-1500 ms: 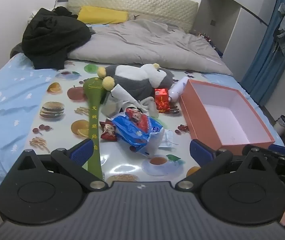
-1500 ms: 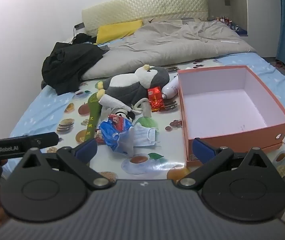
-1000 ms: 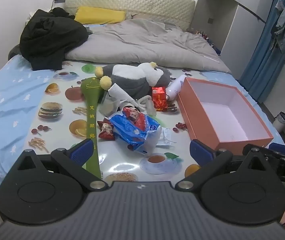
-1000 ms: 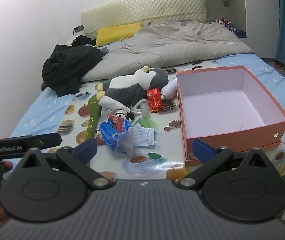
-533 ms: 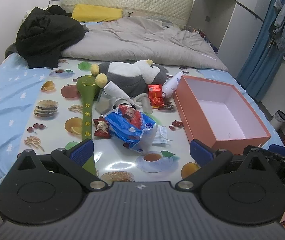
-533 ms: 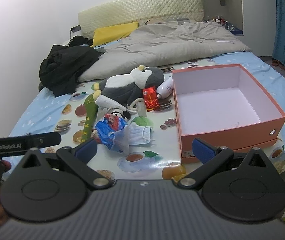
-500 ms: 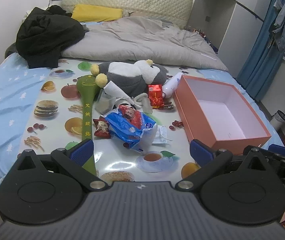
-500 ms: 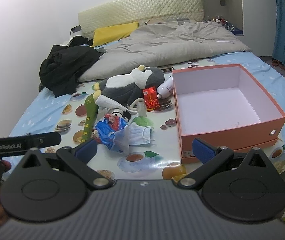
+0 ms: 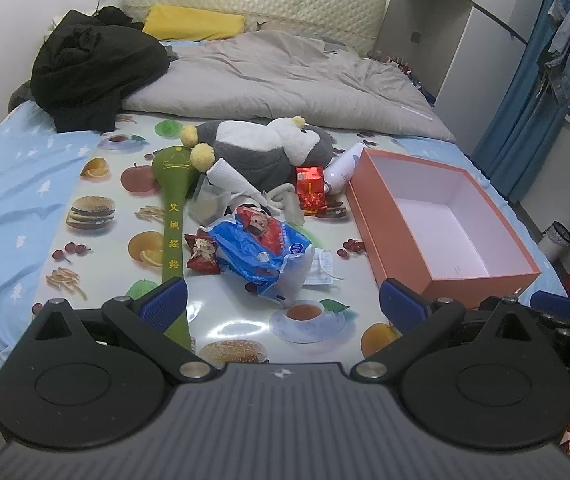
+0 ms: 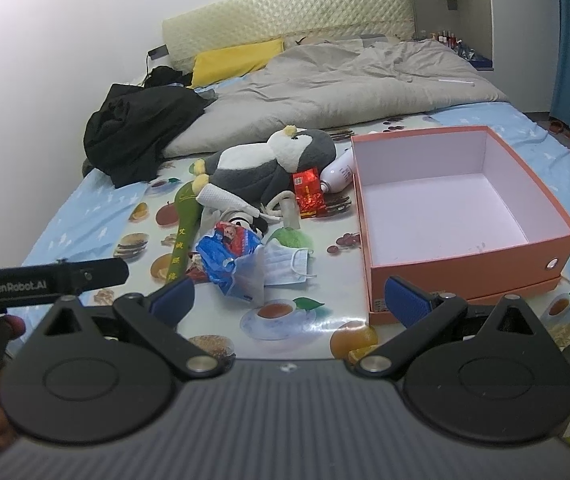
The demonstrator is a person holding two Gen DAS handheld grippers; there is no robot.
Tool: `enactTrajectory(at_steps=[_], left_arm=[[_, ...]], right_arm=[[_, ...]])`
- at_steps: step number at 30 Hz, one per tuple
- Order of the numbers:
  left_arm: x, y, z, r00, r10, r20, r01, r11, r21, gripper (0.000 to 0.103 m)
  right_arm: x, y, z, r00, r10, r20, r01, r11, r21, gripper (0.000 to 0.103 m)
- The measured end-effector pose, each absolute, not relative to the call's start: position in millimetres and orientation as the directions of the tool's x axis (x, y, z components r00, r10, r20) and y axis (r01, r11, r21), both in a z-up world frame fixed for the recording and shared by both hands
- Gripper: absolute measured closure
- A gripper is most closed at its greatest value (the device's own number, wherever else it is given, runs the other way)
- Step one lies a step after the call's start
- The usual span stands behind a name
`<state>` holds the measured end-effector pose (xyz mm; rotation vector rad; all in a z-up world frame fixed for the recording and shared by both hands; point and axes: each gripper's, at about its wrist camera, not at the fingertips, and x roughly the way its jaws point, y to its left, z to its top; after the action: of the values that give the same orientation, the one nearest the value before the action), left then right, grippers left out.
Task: Organize soft objects
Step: 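Move both tools toward the blue snack bag and white mask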
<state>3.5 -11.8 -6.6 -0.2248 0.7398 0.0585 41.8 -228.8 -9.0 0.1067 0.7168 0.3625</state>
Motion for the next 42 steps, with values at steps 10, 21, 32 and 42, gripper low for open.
enactTrajectory(at_steps=[10,21,32,42], left_arm=[[4.3,-13.2,-11.2,0.733,-0.037,-0.680,-0.123,0.975,-0.186,0.000],[4.3,-10.9,-12.4,0.726,-0.058,-0.685,-0.117,0.972,-0.206,0.000],[9.6,-11.2,-15.0,0.711,-0.054,-0.701,-0.119,0.973,-0.196,0.000],[31.8,-6.0,-26.2,0.682,-0.063,-0.728,-0.126,0.971,-0.203,0.000]], right_arm=[[41.8,-227.1,-11.0,0.689,0.361,-0.628,-0.288,0.932,0.221,0.000],[43.5,-227.6,-15.6,0.679,0.358,-0.641,-0.285,0.933,0.219,0.000],[49.3,-229.6,-21.6,0.660,0.363,-0.658,-0.276,0.931,0.237,0.000],[64.3,-229.2,-32.1,0.644,0.354,-0.678,-0.275,0.934,0.227,0.000]])
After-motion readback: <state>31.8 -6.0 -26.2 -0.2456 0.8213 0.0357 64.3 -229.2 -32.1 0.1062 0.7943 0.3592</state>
